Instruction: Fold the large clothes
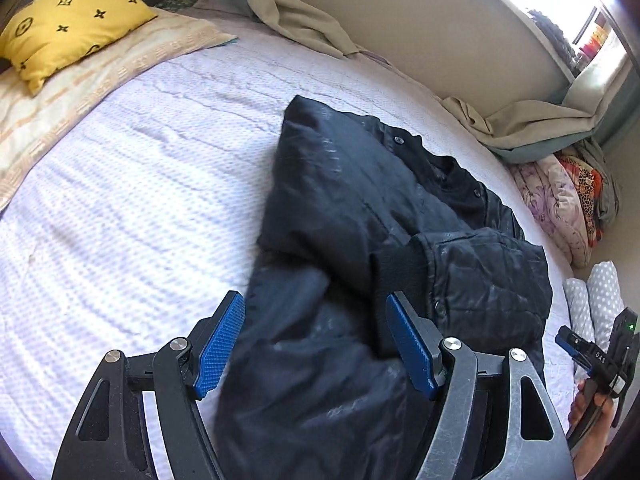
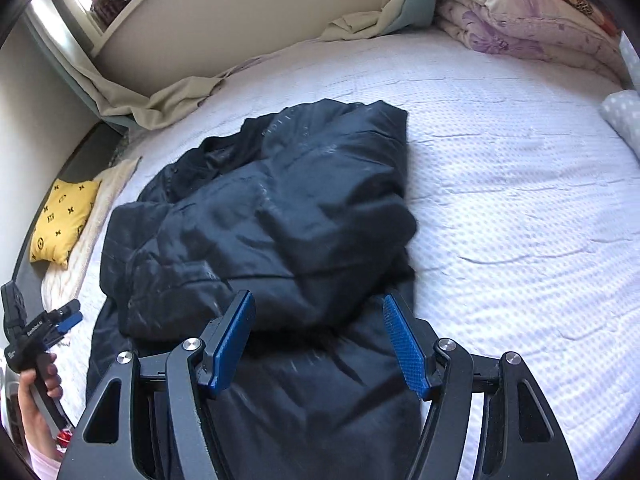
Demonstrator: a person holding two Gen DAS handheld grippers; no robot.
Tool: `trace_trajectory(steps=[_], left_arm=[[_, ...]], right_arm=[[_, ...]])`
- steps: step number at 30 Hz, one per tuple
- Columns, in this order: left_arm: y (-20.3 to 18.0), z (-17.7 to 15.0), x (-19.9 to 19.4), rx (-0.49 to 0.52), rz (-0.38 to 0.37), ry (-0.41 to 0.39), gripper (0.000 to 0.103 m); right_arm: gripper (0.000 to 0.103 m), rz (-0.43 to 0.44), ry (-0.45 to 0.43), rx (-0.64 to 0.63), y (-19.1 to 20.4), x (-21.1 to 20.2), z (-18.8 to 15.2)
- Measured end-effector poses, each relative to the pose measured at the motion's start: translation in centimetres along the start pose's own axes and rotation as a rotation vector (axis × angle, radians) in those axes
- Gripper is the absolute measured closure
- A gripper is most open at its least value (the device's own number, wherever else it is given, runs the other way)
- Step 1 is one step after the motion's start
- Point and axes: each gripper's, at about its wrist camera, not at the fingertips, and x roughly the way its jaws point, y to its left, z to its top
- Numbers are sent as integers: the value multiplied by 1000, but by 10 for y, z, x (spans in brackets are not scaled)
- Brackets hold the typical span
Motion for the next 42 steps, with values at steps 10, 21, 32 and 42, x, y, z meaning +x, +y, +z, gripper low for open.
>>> trace_trajectory(steps=[10,21,32,42], left_arm=[[14,-24,-47,-3,-99,81,28],[53,-87,-46,-115,-125,265,28],[66,-122,-28,-184,-182,356,29],[75,-140,-24,-249,-281,424,33]], right_arm=[[35,40,-6,9,-6,-63,-22],[35,120,93,101,-50,-80,-103],[35,246,259,184,-65,-49,-143],[35,334,382,185,-50,-28,-165]])
